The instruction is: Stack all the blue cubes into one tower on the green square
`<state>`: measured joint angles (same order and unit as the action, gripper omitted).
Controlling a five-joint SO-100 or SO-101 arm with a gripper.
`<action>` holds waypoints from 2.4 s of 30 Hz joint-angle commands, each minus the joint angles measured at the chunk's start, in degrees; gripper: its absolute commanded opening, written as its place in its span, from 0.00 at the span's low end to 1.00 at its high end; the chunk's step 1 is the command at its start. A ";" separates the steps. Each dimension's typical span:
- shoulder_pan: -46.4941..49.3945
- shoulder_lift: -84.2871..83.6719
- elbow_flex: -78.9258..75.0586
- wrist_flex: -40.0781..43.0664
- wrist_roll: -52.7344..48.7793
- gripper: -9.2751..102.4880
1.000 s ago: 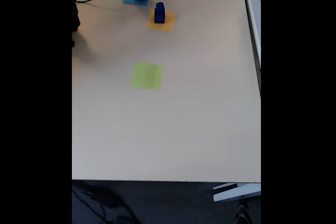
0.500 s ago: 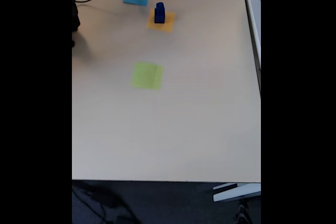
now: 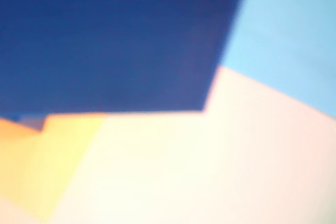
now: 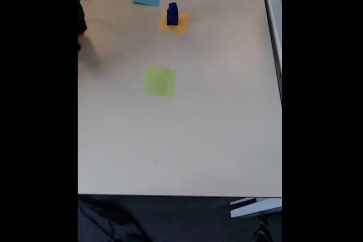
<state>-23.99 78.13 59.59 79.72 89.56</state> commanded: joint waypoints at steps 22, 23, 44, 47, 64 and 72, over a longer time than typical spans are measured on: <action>24.87 18.81 3.43 -1.05 -35.51 0.08; 25.58 19.34 4.83 -1.05 -34.19 0.08; 44.47 20.21 22.76 -7.91 -31.55 0.08; 46.67 18.46 23.12 -8.26 -31.73 0.08; 50.36 7.12 23.29 -11.95 -31.29 0.08; 50.98 1.32 21.18 -11.78 -30.41 0.08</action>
<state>26.54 79.45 83.85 68.73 58.45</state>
